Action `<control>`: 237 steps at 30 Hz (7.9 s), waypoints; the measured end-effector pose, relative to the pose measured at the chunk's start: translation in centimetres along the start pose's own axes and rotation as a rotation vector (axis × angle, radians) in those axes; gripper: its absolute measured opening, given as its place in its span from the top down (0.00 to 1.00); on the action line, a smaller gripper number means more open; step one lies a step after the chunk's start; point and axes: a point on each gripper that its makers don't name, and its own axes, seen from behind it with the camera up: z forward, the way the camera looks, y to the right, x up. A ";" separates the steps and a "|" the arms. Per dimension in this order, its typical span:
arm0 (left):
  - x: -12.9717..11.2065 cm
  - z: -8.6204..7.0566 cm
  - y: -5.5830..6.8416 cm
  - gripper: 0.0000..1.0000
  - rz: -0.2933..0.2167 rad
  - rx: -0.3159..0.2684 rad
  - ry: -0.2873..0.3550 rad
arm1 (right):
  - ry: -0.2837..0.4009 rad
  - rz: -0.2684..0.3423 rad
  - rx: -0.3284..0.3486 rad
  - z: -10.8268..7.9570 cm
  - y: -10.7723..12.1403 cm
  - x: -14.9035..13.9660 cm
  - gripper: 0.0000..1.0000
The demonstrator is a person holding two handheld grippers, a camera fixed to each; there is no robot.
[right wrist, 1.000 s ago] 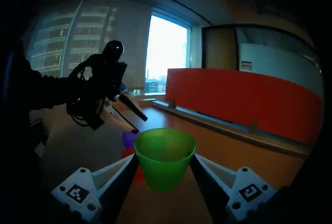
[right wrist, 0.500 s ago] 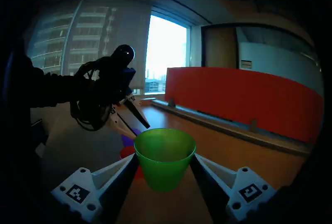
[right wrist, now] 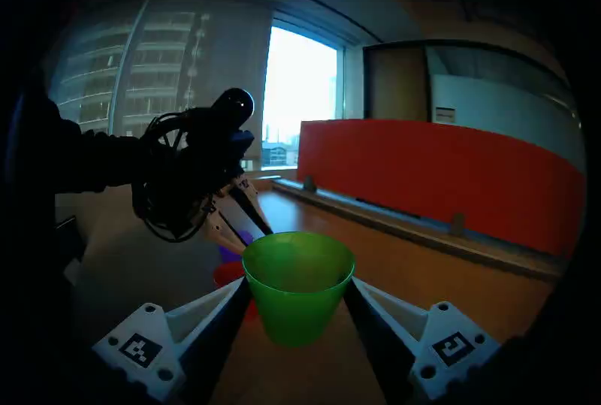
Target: Pour water
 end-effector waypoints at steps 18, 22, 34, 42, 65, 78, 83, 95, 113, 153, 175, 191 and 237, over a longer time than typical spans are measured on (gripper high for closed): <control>0.0 2.0 0.2 0.08 -0.018 -0.011 -0.003 | -0.009 0.003 0.003 0.3 0.2 -0.7 0.11; 0.1 2.2 0.2 0.08 -0.012 -0.010 -0.008 | -0.010 0.004 0.002 0.3 0.4 -0.8 0.11; 0.0 3.3 0.3 0.08 -0.003 -0.003 -0.013 | -0.012 0.007 -0.002 0.2 0.6 -1.1 0.12; 0.1 3.6 0.3 0.09 0.008 0.007 -0.005 | -0.010 0.012 -0.005 0.3 0.7 -1.2 0.11; 1.7 2.5 -0.3 0.13 -0.004 0.024 0.083 | -0.012 0.005 -0.008 0.3 0.5 -0.4 0.12; 2.9 -0.6 -0.5 0.13 -0.018 0.062 0.164 | -0.009 -0.012 -0.009 0.0 -0.4 0.8 0.12; 3.5 -2.1 0.0 0.13 -0.027 0.066 0.199 | -0.009 -0.015 -0.005 -0.1 -0.9 1.2 0.12; 5.7 -5.8 0.6 0.13 -0.032 0.109 0.303 | -0.010 -0.018 0.014 -0.3 -2.4 2.3 0.12; 9.1 -10.2 1.0 0.13 -0.028 0.165 0.451 | -0.010 0.005 0.033 -0.4 -3.3 2.2 0.12; 12.8 -17.0 1.4 0.13 -0.146 0.188 0.741 | 0.002 0.012 0.067 0.3 -5.5 2.3 0.12; 13.5 -17.9 1.9 0.13 -0.138 0.175 0.780 | 0.031 0.039 0.085 1.3 -6.3 2.7 0.11; 13.5 -18.4 2.0 0.13 -0.127 0.184 0.781 | 0.082 0.010 0.097 1.8 -7.2 3.7 0.12; 13.2 -18.8 1.9 0.13 -0.039 0.193 0.780 | 0.119 0.005 0.115 2.8 -8.5 4.6 0.12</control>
